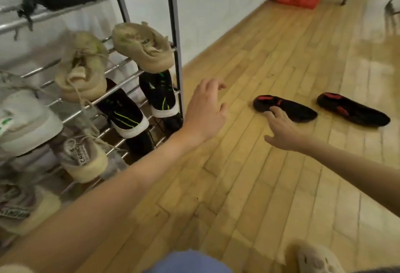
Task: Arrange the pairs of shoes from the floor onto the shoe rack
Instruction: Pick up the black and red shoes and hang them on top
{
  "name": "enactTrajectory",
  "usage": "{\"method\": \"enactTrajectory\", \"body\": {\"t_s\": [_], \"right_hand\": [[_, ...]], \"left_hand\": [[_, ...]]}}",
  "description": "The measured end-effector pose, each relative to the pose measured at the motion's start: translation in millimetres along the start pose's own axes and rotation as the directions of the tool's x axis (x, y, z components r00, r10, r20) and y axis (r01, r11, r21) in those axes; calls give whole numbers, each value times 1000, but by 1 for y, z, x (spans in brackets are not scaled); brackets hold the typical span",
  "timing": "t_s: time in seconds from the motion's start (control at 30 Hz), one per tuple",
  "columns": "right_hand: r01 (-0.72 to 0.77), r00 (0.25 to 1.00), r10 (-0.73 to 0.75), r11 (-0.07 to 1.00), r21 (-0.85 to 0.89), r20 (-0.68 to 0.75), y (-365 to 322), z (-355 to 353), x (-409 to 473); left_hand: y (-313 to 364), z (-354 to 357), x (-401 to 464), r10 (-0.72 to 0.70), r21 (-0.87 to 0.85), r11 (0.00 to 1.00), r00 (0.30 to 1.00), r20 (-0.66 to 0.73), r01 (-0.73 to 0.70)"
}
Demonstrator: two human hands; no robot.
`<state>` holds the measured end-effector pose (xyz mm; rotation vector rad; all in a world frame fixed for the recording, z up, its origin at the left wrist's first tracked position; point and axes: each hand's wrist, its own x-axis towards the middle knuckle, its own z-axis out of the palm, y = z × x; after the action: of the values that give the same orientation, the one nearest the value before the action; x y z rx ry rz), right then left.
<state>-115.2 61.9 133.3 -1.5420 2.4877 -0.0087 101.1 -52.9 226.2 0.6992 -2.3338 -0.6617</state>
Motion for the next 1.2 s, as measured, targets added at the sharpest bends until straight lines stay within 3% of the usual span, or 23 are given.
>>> {"method": "enactTrajectory", "body": {"t_s": [0.13, 0.33, 0.57, 0.9, 1.03, 1.13, 1.2], "right_hand": [[-68, 991, 67, 998, 6, 112, 67, 33, 17], [-146, 979, 139, 988, 43, 148, 158, 66, 69], [-201, 979, 194, 973, 115, 65, 227, 90, 144], [-251, 964, 264, 900, 356, 13, 276, 114, 215], [-186, 963, 253, 871, 454, -90, 277, 119, 211], [19, 979, 84, 871, 492, -186, 282, 116, 187], [140, 978, -43, 861, 490, -203, 285, 113, 169]], "left_hand": [[-8, 68, 29, -83, 51, 996, 967, 240, 72], [-33, 167, 68, -210, 175, 974, 867, 452, 144], [-46, 251, 99, -533, 92, 831, 738, 413, 549], [-73, 304, 112, -648, 98, 715, 605, 463, 692], [-79, 316, 117, -674, -13, 627, 550, 492, 779], [-79, 324, 128, -712, -194, 482, 511, 481, 854], [-76, 332, 134, -712, -233, 452, 506, 488, 861]]}}
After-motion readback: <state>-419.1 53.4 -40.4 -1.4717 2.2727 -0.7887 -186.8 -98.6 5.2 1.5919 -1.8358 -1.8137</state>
